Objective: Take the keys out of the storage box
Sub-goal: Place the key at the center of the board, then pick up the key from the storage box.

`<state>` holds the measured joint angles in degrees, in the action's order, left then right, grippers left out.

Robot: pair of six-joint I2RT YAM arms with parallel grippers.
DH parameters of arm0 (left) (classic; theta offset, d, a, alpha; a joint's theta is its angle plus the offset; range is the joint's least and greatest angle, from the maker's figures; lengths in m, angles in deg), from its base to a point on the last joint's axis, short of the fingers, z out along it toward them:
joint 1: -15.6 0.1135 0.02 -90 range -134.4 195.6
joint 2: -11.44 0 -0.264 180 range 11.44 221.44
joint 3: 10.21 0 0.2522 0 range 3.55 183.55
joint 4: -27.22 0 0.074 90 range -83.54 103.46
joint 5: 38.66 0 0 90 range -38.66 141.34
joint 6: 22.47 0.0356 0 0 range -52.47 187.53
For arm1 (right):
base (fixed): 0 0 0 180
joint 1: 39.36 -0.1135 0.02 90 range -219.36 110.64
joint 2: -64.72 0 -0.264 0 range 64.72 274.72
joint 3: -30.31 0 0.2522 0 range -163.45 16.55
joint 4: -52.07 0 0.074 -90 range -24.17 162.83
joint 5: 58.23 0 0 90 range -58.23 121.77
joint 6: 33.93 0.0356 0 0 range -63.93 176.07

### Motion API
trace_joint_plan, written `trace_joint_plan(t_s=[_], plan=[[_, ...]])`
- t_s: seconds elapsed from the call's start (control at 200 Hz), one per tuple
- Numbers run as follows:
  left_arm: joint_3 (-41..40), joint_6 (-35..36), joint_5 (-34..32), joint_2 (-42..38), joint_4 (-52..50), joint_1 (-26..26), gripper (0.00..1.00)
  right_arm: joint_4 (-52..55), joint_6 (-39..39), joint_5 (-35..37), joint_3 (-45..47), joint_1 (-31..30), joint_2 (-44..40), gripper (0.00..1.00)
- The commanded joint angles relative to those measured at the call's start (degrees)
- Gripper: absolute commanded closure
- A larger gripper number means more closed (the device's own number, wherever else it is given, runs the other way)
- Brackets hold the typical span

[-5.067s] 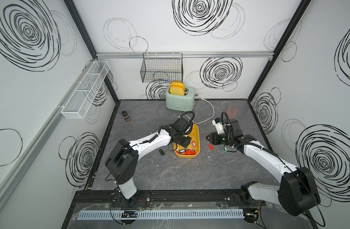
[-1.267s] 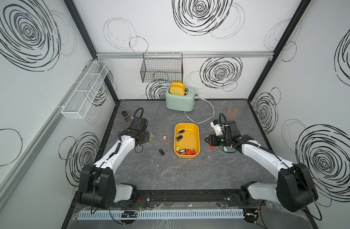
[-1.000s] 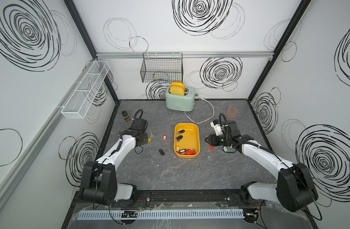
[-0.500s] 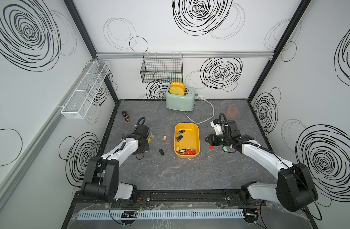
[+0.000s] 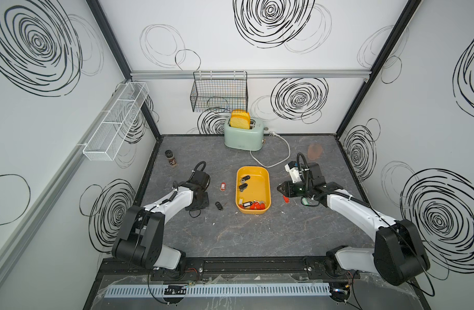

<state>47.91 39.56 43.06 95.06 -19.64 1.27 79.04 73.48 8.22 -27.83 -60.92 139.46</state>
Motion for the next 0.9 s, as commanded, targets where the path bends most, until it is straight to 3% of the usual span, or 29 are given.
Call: trace_joint_plan(t_s=[0.0,0.39,0.895], plan=[[0.9,-1.3,0.0,-1.7,-0.9,-0.4,0.63,-0.5,-0.3,0.2,-1.2,-0.1,0.5,0.68],[4.2,2.1,3.0,-8.5,-0.7,-0.6,0.47,-0.1,-1.2,1.9,-7.7,-5.3,5.7,0.68],[1.7,8.8,22.2,-15.1,5.7,-0.9,0.42,-2.1,-1.2,3.8,-23.7,-11.4,23.5,0.68]])
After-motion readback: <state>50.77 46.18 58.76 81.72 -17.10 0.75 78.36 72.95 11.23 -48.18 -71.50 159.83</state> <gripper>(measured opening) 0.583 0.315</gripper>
